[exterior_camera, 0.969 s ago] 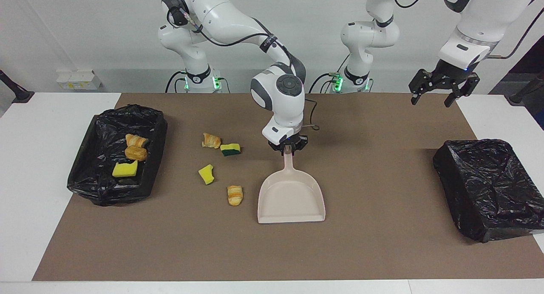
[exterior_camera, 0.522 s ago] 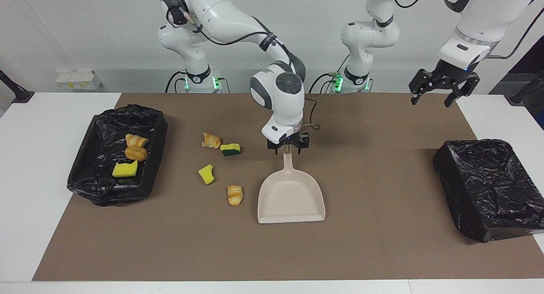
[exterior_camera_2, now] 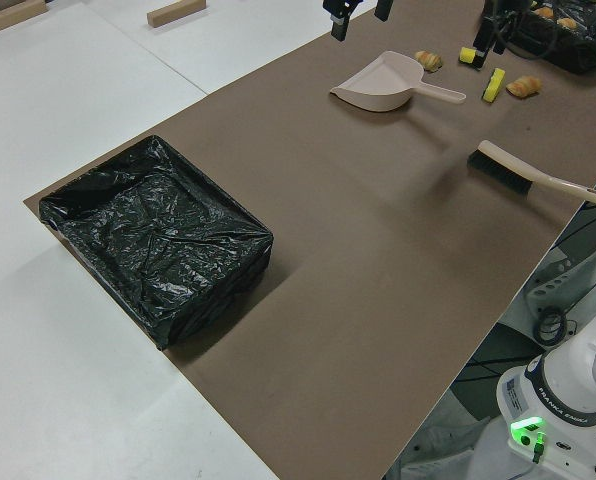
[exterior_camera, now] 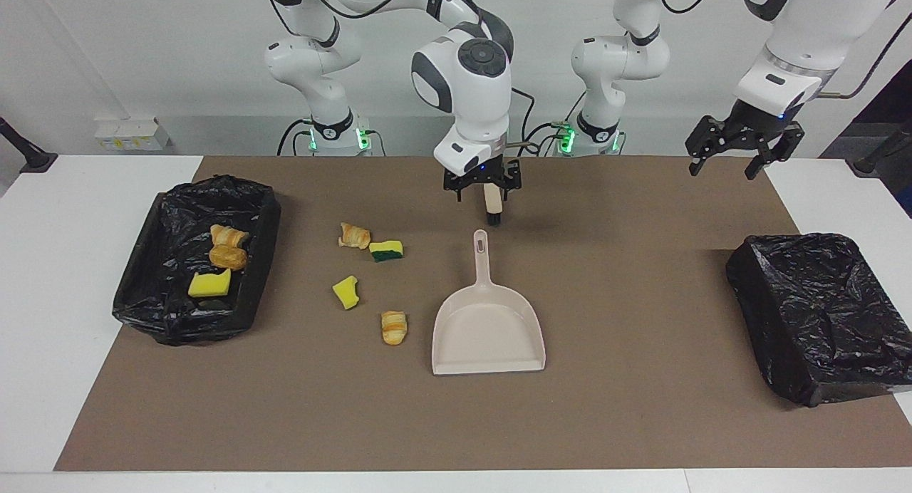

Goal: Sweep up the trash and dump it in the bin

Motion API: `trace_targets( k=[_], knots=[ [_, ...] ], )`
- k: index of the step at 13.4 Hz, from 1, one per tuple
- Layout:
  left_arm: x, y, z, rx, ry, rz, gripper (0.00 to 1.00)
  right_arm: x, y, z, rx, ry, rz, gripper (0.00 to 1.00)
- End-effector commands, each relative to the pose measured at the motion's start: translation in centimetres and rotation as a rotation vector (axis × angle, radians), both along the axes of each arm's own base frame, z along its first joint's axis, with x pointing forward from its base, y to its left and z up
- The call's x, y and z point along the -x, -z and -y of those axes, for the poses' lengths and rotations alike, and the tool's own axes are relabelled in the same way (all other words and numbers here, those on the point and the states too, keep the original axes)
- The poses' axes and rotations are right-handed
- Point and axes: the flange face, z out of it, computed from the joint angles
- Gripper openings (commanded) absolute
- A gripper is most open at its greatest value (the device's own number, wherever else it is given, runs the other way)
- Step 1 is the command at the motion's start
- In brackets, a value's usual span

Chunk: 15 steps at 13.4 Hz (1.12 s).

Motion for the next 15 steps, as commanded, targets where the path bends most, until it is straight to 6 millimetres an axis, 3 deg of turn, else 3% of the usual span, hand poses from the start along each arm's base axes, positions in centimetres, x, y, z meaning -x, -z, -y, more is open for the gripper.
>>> trace_targets(
  k=[1, 5, 6, 9, 12, 15],
  knots=[
    [0.3, -0.7, -0.4, -0.012, -0.004, -0.004, 1.0, 6.4, 1.9, -0.4, -0.042, 0.036, -0.073, 1.0],
    [0.3, -0.7, -0.4, -0.012, -0.004, -0.002, 1.0, 16.2, 8.0, -3.5, -0.003, -0.002, -0.122, 1.0],
    [0.3, -0.7, -0.4, -0.012, -0.004, -0.004, 1.0, 17.9, 9.2, -3.3, 0.02, -0.012, -0.14, 1.0],
    [0.3, -0.7, -0.4, -0.012, -0.004, -0.004, 1.0, 22.8, 10.3, -1.7, 0.031, -0.045, -0.162, 1.0],
    [0.3, -0.7, -0.4, -0.012, -0.004, -0.004, 1.0, 25.5, 11.9, -2.9, -0.036, -0.027, -0.153, 1.0],
    [0.3, -0.7, -0.4, -0.012, -0.004, -0.004, 1.0, 25.7, 12.1, -2.6, -0.028, -0.035, -0.158, 1.0]
  ],
)
